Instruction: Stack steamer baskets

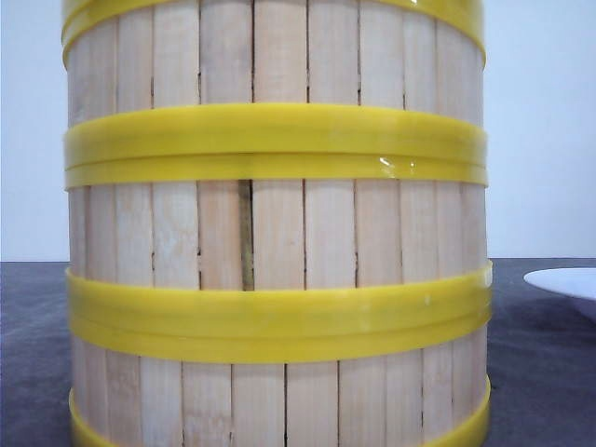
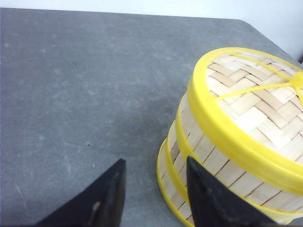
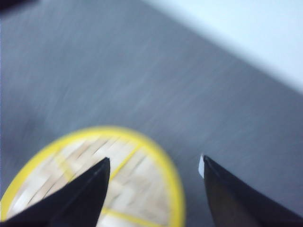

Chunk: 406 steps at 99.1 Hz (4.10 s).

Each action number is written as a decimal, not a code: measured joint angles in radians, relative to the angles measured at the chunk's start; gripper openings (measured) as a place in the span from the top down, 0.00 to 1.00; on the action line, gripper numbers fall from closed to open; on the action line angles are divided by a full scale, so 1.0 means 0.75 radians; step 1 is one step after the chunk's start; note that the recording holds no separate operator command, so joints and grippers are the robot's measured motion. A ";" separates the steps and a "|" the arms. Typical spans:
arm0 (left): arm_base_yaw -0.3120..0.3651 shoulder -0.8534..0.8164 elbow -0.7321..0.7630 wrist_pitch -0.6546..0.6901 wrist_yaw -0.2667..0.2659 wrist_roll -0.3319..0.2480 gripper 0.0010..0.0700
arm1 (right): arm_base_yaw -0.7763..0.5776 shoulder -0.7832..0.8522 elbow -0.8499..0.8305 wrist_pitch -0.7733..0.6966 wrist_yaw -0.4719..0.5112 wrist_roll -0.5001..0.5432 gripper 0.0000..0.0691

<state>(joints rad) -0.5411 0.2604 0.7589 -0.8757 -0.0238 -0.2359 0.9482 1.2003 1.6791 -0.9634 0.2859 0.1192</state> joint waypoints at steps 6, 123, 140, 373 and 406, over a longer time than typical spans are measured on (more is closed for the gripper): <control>0.000 0.000 0.000 0.000 0.000 0.000 0.68 | 0.000 -0.070 0.000 -0.003 0.076 0.001 0.45; 0.000 0.000 0.000 0.001 0.000 0.009 0.98 | 0.001 -0.720 -0.722 -0.053 0.386 0.332 0.98; 0.000 0.000 0.000 -0.006 -0.001 0.009 0.98 | 0.001 -0.720 -0.722 -0.045 0.387 0.333 0.99; 0.629 -0.342 -0.968 0.931 -0.144 0.255 0.98 | 0.001 -0.720 -0.722 -0.045 0.387 0.336 0.99; 0.629 -0.342 -0.968 0.931 -0.144 0.255 0.98 | 0.001 -0.720 -0.722 -0.046 0.387 0.336 0.99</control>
<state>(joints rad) -0.0696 0.0036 0.0326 -0.1772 -0.1322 -0.0448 0.9485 0.6605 1.1378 -0.9977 0.5758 0.3714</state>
